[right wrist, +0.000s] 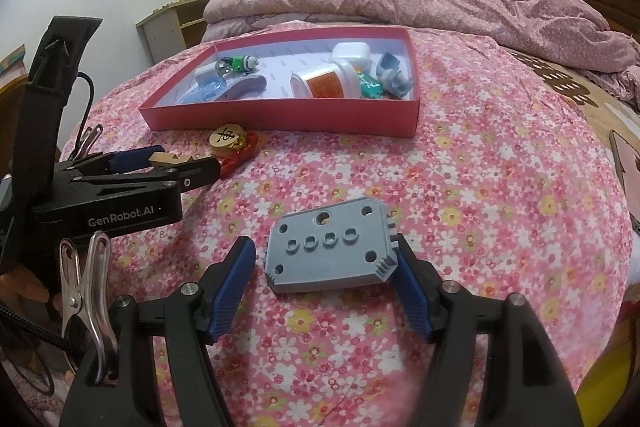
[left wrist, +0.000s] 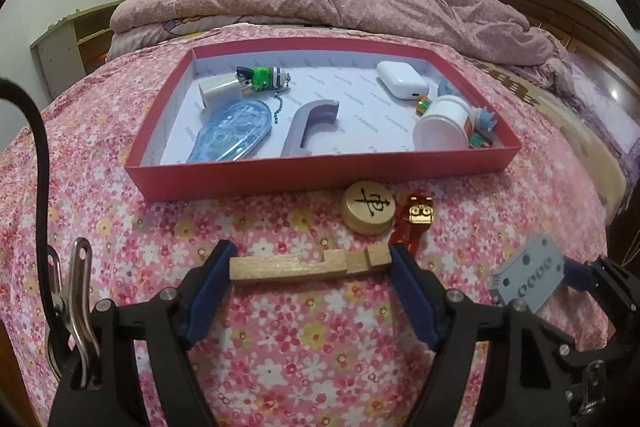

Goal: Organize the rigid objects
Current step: 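Grasp the wooden stick piece with left gripper while right holds the grey plate, then carry the wooden stick and grey plate over the tray with both grippers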

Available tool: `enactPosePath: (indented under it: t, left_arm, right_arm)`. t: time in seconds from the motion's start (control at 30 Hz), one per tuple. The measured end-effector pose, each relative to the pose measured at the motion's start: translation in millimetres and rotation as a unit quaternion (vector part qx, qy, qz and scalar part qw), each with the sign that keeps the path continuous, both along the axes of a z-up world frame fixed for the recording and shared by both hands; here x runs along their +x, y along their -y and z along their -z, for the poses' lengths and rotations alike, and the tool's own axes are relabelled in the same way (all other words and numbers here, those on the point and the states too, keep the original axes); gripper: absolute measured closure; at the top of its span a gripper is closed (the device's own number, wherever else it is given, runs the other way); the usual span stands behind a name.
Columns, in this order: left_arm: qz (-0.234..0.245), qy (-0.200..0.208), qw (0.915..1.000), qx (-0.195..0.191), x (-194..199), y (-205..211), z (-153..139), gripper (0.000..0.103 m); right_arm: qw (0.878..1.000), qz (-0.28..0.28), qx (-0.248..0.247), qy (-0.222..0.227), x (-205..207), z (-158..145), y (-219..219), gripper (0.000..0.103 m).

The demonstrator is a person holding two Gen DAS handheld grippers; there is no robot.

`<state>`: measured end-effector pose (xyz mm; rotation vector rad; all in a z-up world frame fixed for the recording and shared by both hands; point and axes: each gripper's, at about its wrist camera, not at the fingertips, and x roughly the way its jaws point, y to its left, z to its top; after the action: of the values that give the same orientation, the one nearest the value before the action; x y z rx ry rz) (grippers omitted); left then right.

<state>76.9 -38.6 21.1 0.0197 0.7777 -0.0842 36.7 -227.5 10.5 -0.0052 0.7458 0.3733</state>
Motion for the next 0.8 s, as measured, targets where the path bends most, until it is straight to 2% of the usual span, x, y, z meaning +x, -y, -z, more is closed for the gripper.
enactPosePath:
  t: [0.27, 0.37, 0.67, 0.8]
  left_arm:
    - [0.015, 0.008, 0.9999, 0.002, -9.0, -8.2, -8.5, 0.023]
    - [0.018, 0.016, 0.9997, 0.002, -11.4, -10.3, -14.6, 0.023]
    - [0.021, 0.029, 0.9993, -0.012, -3.9, -16.6, -35.0, 0.023]
    - [0.023, 0.033, 0.9992, 0.000, 7.5, -17.9, -41.7, 0.023]
  right_arm:
    - [1.000, 0.001, -0.007, 0.002, -0.7, 0.7, -2.0, 0.033]
    - [1.000, 0.009, -0.021, 0.005, -0.9, 0.9, -4.6, 0.039]
    - [1.000, 0.009, -0.009, 0.000, 1.2, -0.7, 1.1, 0.040]
    - [1.000, 0.011, 0.005, -0.004, 2.2, -1.6, 4.7, 0.040]
